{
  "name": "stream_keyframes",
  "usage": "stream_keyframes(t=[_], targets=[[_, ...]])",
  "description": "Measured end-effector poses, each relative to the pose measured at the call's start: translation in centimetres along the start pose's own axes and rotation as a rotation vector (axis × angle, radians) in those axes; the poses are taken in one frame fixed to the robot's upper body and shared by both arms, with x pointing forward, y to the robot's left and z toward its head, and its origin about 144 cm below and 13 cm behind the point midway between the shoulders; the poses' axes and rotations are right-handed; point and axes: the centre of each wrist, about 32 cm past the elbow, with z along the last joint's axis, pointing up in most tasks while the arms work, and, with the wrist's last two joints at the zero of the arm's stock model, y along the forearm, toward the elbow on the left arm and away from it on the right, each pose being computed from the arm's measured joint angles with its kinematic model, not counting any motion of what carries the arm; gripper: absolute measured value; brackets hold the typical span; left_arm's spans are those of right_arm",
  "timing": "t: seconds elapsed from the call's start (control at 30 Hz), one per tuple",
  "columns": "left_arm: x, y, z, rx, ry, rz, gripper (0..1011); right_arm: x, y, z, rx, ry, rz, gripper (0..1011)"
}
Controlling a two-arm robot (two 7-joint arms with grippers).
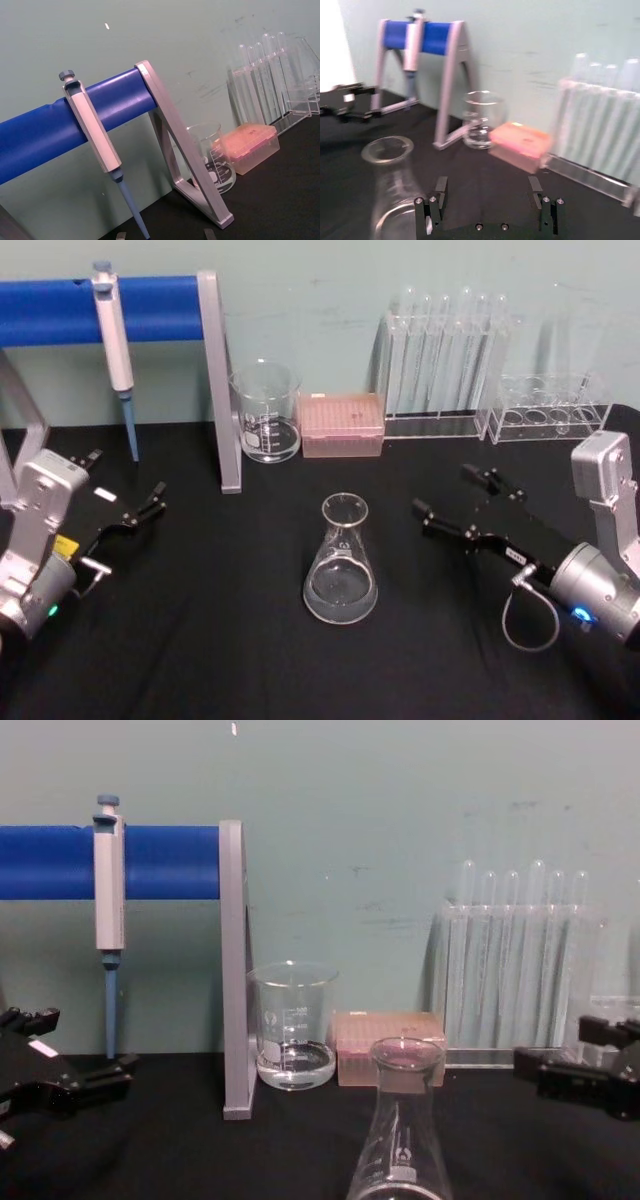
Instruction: Grasp the erlenmeyer flask with one hand, shake it three times, then place it back.
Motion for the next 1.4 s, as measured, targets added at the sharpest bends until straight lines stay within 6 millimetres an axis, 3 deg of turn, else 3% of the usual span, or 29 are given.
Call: stream_keyframes(t=[0.47, 0.8, 1.4], targets=[[0.0, 0.0, 0.0, 0.000, 0.000, 0.000, 1001, -2.1, 1.9, -2.7, 0.047, -0.011, -0.295, 1002], [0.0, 0.0, 0.0, 0.000, 0.000, 0.000, 1001, -2.6, 2.5, -3.9, 0.011, -0.001, -0.322, 1002], [0.0, 0.0, 0.0, 0.000, 0.000, 0.000, 1001, -2.6, 2.6, -4.0, -0.004, -0.008, -0.321, 1003]])
